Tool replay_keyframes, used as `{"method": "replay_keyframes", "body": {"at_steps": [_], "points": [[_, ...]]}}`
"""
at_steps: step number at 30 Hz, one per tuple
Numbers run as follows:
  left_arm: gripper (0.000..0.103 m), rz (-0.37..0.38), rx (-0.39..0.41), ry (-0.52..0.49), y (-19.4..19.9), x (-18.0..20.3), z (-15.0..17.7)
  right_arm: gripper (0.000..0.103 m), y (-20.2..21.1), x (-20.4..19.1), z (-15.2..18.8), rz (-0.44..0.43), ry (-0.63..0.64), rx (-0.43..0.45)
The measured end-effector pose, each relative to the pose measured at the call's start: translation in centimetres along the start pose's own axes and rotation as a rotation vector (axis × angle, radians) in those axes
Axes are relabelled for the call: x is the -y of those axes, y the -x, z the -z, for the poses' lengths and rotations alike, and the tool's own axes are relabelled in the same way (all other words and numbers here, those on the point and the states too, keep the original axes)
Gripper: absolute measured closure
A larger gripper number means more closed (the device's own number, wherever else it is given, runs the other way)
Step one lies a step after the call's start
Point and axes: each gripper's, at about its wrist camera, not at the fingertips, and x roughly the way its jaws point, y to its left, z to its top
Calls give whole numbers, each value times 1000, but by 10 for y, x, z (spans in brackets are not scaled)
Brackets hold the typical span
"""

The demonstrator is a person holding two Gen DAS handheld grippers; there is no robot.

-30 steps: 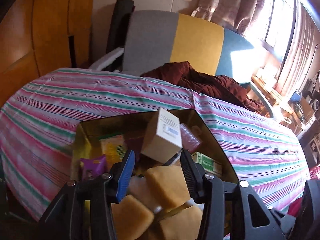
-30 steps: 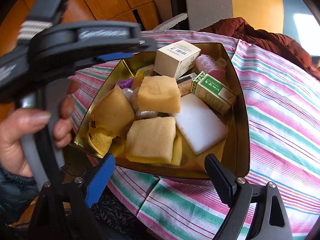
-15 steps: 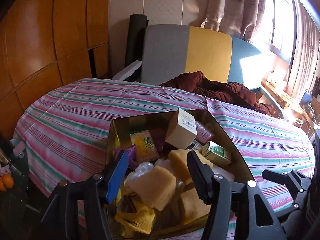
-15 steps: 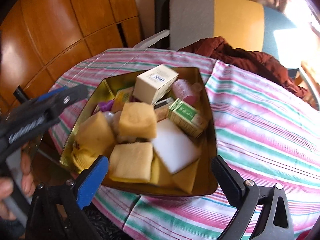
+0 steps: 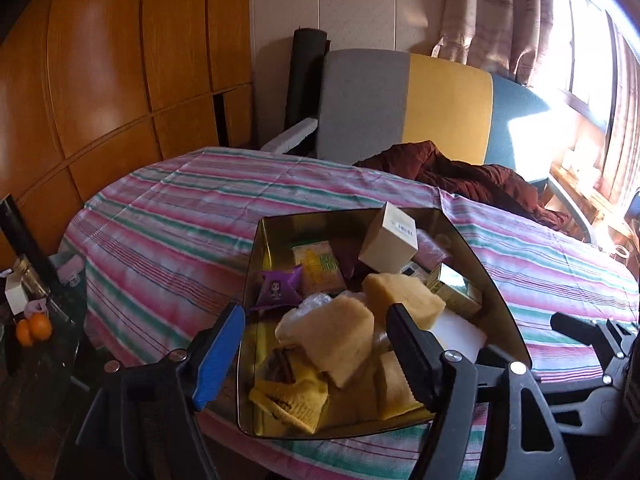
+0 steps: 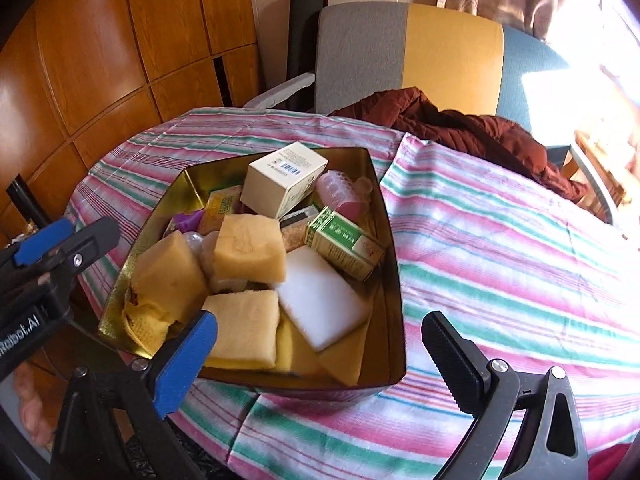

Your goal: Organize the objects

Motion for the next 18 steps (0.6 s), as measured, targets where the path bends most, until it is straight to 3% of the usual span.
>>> {"method": "replay_keyframes", "body": {"at_steps": [3,9,18], "points": [[29,7,-27,13,-3,-4,5,0,0,1,-3,15,0,19],[33,4,-1,23,0,-8,8,0,7,1,-1,71,-27,82],[33,18,-18,17,-4,-8,7,0,1,-1,-1,60,-22,56]]}}
